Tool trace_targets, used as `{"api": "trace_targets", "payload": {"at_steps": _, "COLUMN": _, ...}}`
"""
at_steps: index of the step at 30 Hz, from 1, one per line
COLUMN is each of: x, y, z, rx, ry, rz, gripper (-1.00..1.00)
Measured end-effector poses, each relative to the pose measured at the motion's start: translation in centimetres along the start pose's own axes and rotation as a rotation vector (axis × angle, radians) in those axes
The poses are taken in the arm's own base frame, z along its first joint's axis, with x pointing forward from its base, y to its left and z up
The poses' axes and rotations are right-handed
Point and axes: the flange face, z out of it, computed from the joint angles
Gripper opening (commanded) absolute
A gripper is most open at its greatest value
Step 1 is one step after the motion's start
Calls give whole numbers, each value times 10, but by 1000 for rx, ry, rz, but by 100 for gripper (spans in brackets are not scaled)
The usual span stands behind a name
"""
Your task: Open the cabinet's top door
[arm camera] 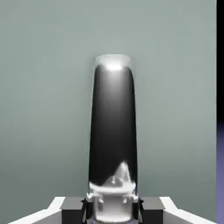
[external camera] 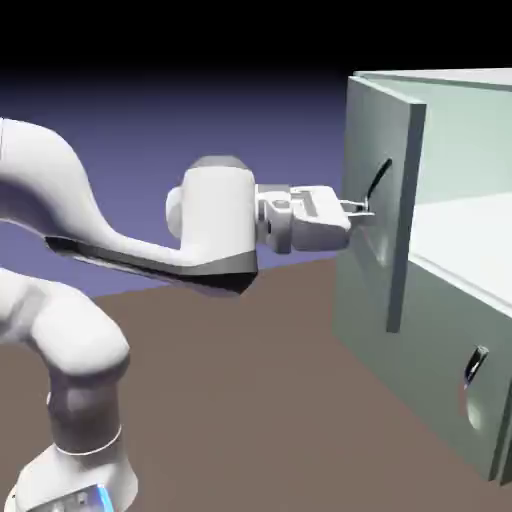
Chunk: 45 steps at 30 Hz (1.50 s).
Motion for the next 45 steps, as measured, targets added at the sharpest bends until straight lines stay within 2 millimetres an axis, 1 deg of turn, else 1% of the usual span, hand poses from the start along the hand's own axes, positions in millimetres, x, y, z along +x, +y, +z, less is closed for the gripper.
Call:
{"api": "trace_targets", "payload": {"at_steps": 12, "x": -19, "y": -19, "z": -71, "rx": -103, "ry": 103, "rz": 0, "gripper": -100}}
{"api": "trace_targets", "payload": {"at_steps": 28, "x": -48, "y": -48, "z": -144, "rx": -218, "ry": 218, "rz": 0, "gripper": -100}}
{"api": "trace_targets", "payload": {"at_steps": 38, "x": -80, "y": -81, "z": -202, "rx": -319, "ry": 318, "rz": 1, "gripper": -100}}
{"api": "trace_targets", "payload": {"at_steps": 42, "x": -99, "y": -99, "z": -229, "rx": -369, "ry": 368, "rz": 1, "gripper": -100}}
{"api": "trace_targets", "payload": {"at_steps": 45, "x": -116, "y": -116, "z": -250, "rx": -414, "ry": 413, "rz": 2, "gripper": -100}}
